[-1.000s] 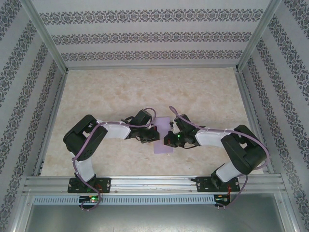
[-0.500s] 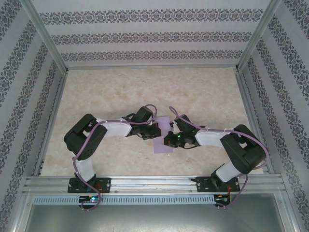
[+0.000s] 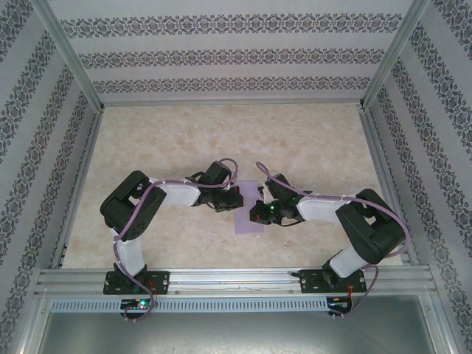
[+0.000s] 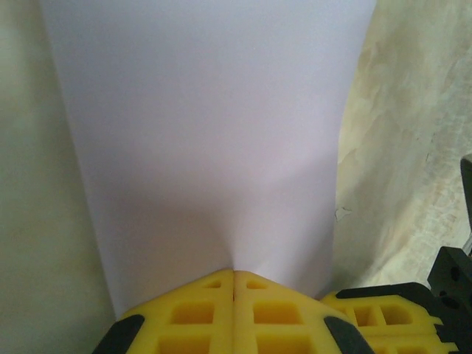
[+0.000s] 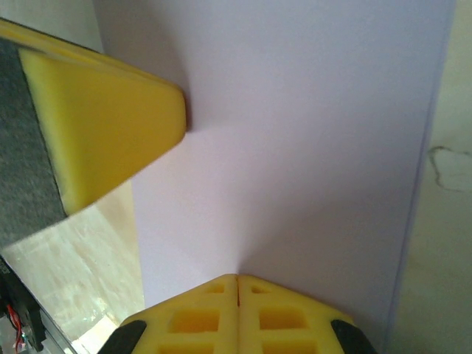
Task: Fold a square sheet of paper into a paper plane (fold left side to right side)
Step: Hold the square sheet of paper at the center of the table, then first fold the square sheet of paper in half at the center of the table.
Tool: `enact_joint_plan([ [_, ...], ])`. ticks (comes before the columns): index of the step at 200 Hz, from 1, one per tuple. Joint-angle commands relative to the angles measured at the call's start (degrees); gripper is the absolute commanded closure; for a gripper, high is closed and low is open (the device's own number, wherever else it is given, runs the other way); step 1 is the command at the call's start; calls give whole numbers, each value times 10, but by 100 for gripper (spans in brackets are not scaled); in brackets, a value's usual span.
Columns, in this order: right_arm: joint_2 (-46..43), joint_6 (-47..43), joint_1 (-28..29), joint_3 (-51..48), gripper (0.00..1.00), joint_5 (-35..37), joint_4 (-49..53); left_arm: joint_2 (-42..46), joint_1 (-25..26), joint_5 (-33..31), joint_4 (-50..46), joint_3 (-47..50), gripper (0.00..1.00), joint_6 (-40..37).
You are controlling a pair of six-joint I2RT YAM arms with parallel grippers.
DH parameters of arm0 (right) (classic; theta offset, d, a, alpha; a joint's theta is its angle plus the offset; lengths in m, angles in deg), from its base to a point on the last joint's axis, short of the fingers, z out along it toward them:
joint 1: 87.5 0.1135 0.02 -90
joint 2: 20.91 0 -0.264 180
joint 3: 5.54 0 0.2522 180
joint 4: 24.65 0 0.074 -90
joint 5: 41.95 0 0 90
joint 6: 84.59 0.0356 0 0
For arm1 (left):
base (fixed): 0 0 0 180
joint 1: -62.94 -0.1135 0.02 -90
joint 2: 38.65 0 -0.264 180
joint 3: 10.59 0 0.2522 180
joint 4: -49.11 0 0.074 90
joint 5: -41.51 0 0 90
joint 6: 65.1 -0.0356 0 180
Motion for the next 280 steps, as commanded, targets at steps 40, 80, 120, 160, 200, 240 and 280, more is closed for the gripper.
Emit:
enact_joint_plan([
  [40,30,-30,-10,-32,100,97,102,-22,-54,-57,-15,-7,97,-43],
  [80,24,-32,-14,-35,100,94,103,-28,-85,-73,-28,-20,97,-63],
  [120,21,-33,-17,-37,100,91,100,-34,-111,-73,-41,-49,97,-80],
  [160,13,-20,-17,-49,100,72,77,-23,-116,-62,-50,-73,97,-90],
  [200,2,10,-18,-65,100,46,35,42,-102,-41,-26,-41,97,-94],
  [240,9,19,-17,-70,100,44,21,23,-61,27,46,-34,97,-64],
  [280,21,22,-14,-71,100,46,16,-31,-50,13,42,-77,97,-70],
])
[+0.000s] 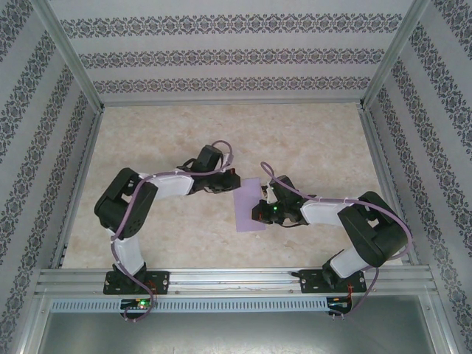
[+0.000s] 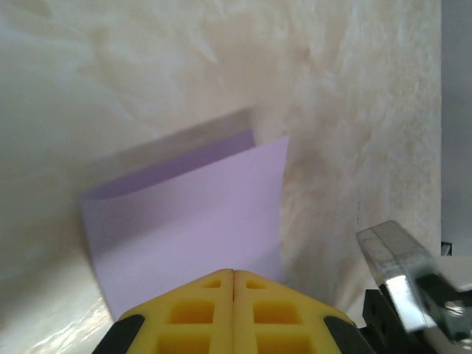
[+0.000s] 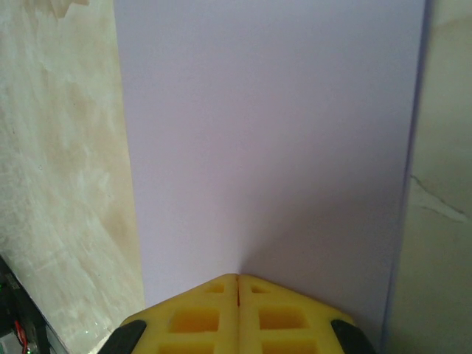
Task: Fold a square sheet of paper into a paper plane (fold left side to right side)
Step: First fold the square sheet of paper in half at the center of the table.
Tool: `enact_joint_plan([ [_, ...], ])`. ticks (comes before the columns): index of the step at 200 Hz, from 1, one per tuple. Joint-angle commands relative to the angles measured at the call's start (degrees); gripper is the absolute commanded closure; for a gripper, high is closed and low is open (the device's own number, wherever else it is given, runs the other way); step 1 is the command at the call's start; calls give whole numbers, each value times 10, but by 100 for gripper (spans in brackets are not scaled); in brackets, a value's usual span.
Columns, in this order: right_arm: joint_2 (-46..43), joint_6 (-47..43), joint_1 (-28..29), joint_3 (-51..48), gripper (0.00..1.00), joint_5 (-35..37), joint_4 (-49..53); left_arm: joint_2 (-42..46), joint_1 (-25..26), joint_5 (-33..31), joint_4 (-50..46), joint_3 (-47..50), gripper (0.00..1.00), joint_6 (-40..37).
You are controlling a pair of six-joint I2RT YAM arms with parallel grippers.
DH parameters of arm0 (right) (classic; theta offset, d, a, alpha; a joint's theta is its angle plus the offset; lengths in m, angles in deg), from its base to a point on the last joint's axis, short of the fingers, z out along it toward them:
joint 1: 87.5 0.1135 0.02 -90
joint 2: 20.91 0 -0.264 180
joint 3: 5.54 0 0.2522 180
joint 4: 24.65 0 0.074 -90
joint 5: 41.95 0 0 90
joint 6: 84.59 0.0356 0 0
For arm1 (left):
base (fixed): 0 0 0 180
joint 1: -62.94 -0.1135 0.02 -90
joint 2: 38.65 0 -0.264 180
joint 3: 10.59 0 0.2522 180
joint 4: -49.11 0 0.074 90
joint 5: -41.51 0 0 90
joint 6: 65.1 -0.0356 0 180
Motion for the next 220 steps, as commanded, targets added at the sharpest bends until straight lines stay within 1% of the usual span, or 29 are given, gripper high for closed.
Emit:
enact_joint_plan([
  [1,36,3,-1,-33,100,44,82,-32,0,1,16,-27,97,0],
  [22,38,5,1,-34,100,46,80,-50,-1,-16,-1,-41,97,-13],
  [46,38,5,3,-35,100,47,81,-64,-5,-25,2,-45,97,-15],
  [124,37,7,2,-43,100,52,83,-96,-39,-54,14,-32,97,-18],
  [168,22,15,2,-56,100,55,79,-102,-68,-60,-10,-58,97,-38],
  [192,16,17,2,-61,100,56,78,-105,-84,-58,-41,-88,97,-54],
  [220,16,25,3,-64,100,50,65,-95,-91,-58,-62,-111,97,-68],
])
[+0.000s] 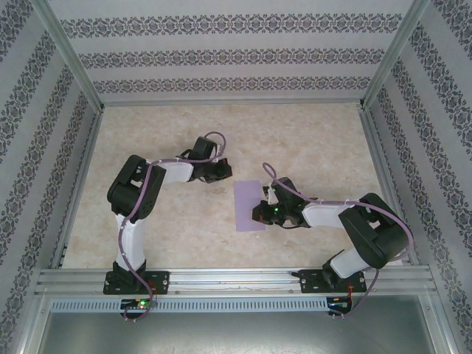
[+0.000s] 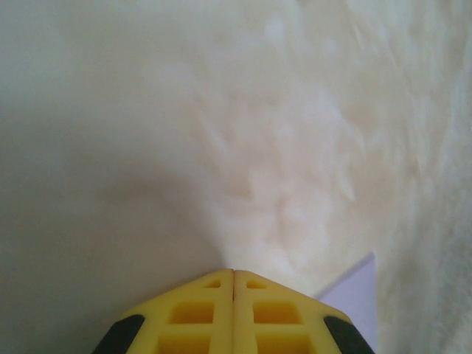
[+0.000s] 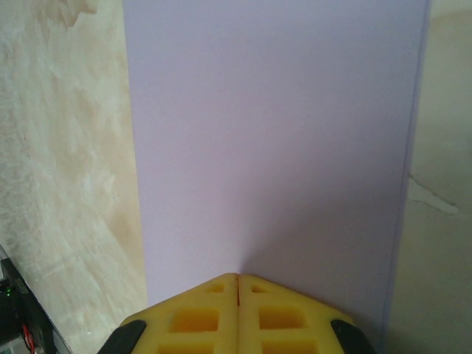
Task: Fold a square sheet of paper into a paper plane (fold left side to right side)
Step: First fold the square sheet of paper in half at the center of the table, then fold the triangle a second time at the center of the table.
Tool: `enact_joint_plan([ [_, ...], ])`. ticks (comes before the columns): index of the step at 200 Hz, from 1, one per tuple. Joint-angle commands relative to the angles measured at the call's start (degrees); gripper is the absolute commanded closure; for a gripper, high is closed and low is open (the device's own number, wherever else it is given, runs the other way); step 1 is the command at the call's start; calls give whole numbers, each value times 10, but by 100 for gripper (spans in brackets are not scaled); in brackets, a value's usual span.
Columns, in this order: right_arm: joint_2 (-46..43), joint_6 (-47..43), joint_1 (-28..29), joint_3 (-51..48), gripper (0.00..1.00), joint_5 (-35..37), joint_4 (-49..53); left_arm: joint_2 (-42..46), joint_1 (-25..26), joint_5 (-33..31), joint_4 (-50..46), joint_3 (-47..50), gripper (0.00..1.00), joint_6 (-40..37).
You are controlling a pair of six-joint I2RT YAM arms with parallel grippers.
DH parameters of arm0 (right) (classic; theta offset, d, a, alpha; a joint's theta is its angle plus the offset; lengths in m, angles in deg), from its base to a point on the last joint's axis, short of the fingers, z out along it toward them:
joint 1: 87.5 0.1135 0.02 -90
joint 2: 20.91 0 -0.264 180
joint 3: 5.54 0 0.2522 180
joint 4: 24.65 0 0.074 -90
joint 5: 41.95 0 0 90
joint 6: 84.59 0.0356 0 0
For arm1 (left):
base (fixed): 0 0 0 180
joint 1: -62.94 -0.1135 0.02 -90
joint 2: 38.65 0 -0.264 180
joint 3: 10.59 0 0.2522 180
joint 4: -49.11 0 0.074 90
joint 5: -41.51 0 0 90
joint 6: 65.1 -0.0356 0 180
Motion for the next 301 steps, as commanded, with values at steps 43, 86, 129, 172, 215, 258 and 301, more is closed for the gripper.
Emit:
enact_joint_plan([
  [43,21,34,3,-48,100,38,62,77,4,-18,-52,13,97,-33],
  [86,27,37,5,-47,100,41,48,138,58,11,-27,92,97,9],
  [129,37,35,7,-46,100,44,43,110,119,15,7,109,97,44],
  [172,39,35,11,-37,100,33,38,78,127,-19,4,110,97,53],
  [215,39,34,12,-27,99,26,37,68,128,-28,-2,121,97,50],
  [258,-22,36,4,12,83,-7,52,70,136,-30,-4,142,97,51],
  [301,-119,-5,-44,27,68,-1,161,78,145,-36,5,163,97,61],
])
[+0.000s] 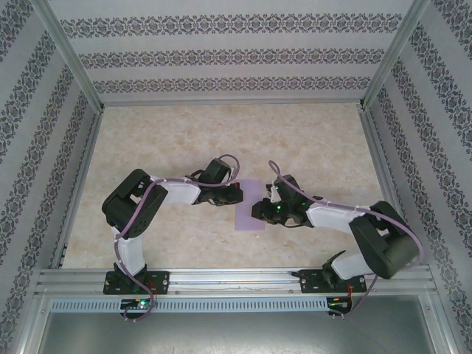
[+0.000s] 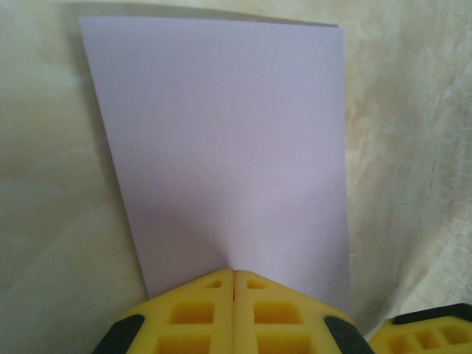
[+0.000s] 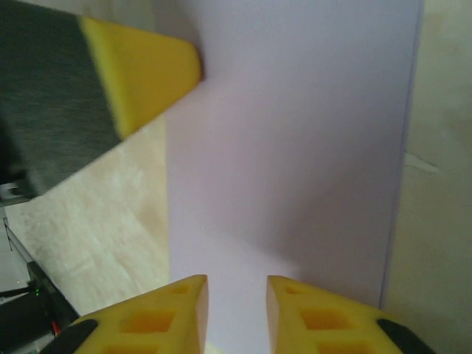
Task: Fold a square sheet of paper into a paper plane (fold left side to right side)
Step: Fold the triangle a second time at the center of the table.
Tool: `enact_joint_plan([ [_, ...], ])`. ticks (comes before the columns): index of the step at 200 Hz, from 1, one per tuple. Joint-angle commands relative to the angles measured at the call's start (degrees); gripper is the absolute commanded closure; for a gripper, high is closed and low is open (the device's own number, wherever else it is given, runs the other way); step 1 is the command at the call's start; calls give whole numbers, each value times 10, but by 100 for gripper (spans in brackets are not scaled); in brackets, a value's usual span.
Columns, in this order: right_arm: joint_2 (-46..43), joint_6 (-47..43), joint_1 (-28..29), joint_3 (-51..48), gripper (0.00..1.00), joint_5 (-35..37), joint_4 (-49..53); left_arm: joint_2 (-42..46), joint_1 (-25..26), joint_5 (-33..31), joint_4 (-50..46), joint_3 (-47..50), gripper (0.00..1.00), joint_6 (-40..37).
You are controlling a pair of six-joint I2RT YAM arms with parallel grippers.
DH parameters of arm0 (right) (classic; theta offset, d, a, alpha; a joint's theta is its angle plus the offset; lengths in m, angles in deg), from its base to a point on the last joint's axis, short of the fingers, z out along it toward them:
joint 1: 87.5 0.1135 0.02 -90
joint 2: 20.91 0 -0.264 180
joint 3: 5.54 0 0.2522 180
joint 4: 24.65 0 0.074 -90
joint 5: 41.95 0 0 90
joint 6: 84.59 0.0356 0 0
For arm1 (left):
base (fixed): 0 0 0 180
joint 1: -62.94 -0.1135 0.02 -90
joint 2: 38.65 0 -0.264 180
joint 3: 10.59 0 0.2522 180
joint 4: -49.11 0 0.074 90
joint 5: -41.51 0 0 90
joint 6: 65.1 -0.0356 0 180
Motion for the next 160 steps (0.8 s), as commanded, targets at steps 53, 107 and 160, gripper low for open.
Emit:
enact_joint_plan([
  [53,-99,-47,-64,-33,55,-46,148,1,21,-28,-27,39,97,23],
  [107,-68,-26,-50,-42,58,-85,96,-2,23,-32,-27,40,97,20],
  [160,-35,-18,-34,-32,57,-67,80,-4,24,-30,-23,38,97,23],
])
